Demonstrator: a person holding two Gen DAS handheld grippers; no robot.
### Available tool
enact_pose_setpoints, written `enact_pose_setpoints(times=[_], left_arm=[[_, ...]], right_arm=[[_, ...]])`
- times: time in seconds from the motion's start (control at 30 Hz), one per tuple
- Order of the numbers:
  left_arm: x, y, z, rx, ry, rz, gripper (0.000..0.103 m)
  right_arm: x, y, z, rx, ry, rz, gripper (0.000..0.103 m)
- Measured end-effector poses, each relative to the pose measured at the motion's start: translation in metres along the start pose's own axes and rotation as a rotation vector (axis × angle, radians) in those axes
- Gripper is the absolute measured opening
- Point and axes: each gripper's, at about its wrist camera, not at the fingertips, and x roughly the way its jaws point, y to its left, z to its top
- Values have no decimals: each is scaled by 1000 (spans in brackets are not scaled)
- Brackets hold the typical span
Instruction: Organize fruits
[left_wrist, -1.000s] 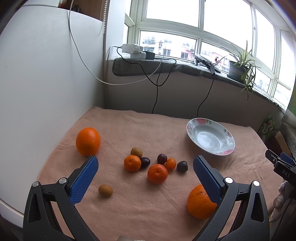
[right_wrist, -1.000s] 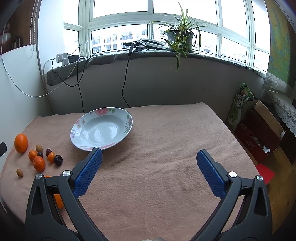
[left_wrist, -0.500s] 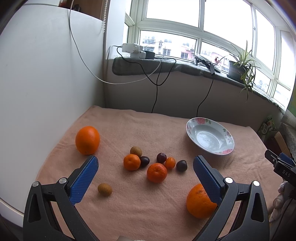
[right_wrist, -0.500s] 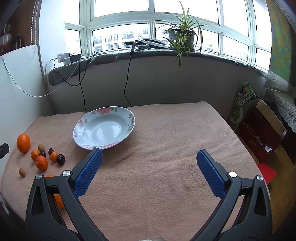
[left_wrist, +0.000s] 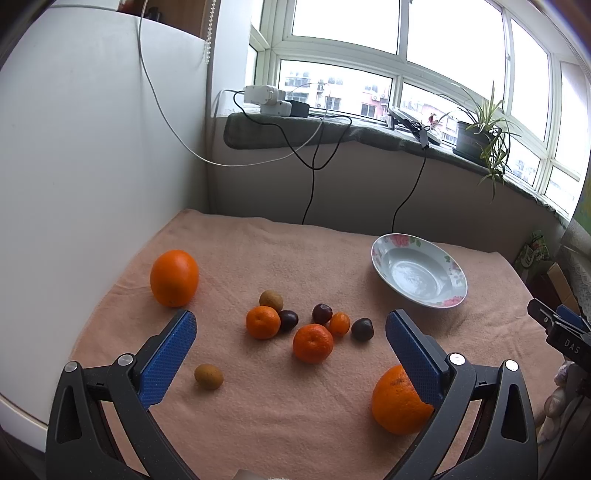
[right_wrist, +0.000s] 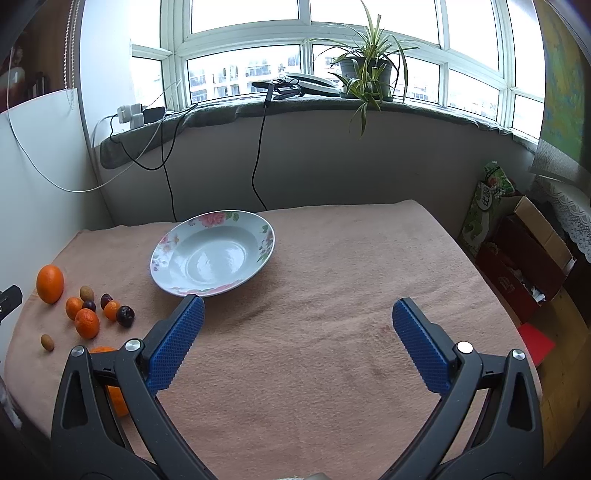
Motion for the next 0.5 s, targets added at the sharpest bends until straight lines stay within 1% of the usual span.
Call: enact_pose_setpoints(times=[0.5], left_arm=[[0, -1, -1, 1, 3, -1, 102]], right_arm=[[1, 0, 0, 5, 11, 9, 103]])
